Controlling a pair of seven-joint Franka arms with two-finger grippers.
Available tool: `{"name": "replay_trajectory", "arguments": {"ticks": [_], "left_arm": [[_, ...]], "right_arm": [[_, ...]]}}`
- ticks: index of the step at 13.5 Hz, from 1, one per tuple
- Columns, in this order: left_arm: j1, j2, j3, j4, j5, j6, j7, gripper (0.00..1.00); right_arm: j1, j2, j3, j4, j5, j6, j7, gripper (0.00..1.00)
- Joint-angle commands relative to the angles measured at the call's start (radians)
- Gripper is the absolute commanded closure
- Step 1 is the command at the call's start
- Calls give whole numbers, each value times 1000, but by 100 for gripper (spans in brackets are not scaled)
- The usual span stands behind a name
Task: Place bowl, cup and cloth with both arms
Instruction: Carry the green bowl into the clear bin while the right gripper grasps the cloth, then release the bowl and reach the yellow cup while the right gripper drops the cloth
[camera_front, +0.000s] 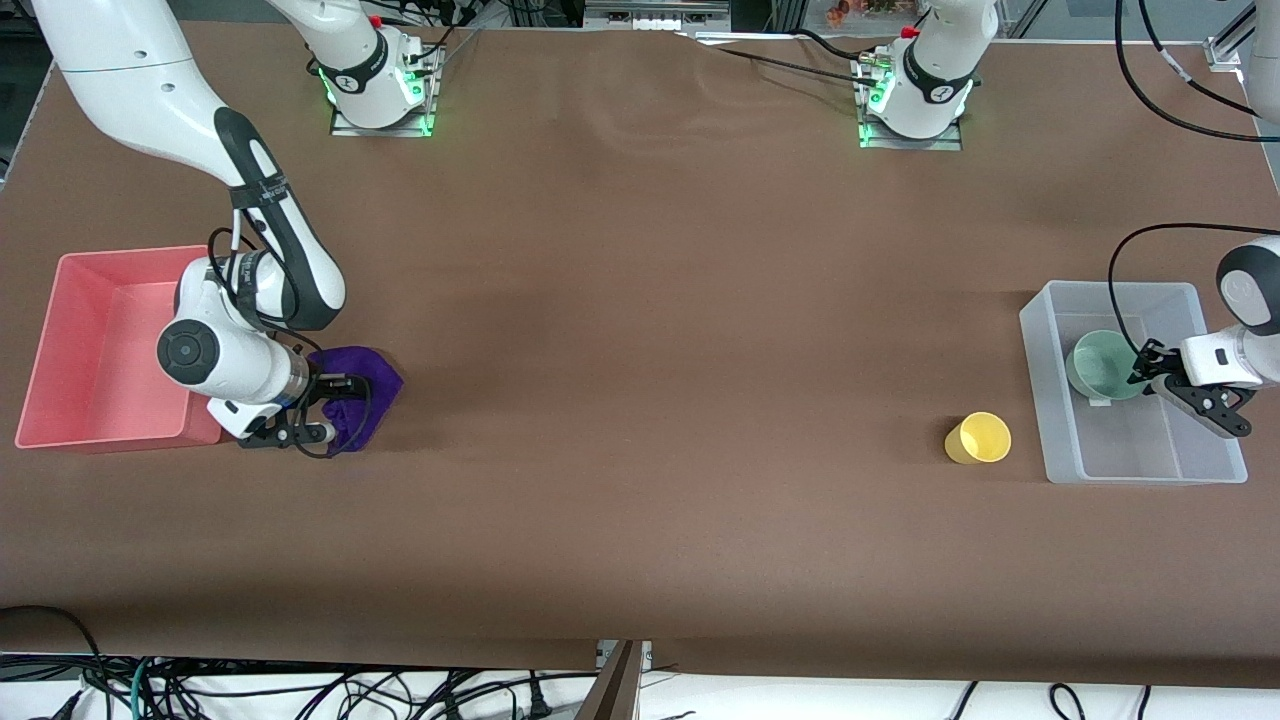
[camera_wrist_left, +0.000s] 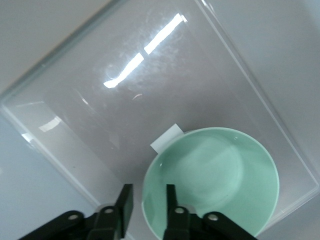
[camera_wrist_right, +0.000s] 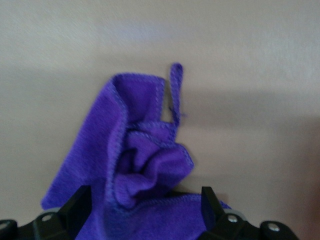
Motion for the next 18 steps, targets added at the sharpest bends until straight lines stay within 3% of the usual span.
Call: {"name": "replay_trajectory", "arguments": {"ticks": [1,2,5,7,10,12,15,18], "left_arm": [[-4,-88,-18,19,4,-112,11,0],[-25,-126,-21,35,3,-169,-1,0],[-76,-145,-89,147,1,-347,-163,0],[-108,-143,-156,169,10,-361,-284,0],[-219,-79,-186,175,50,-308,-274,0],[-271,-33,-190,178,156,-230,-243,0],[-263,18,-190,178,164,-133,-182,0],[-263,61,-187,180,153,-50,-187,1]], "right_arm": [[-6,-37,6,-46,5,10,10,90],[-6,-37,6,-44,5,7,12,100],[-6,-49,6,-35,5,4,7,100],[-7,-73,6,2,4,-42,-5,100],[-10,-113,-25,205,1,-372,-55,100],[-10,-113,-84,381,-1,-627,-193,100],[-9,-122,-231,491,-10,-853,-405,100],[-12,-97,-388,461,4,-799,-577,100]]}}
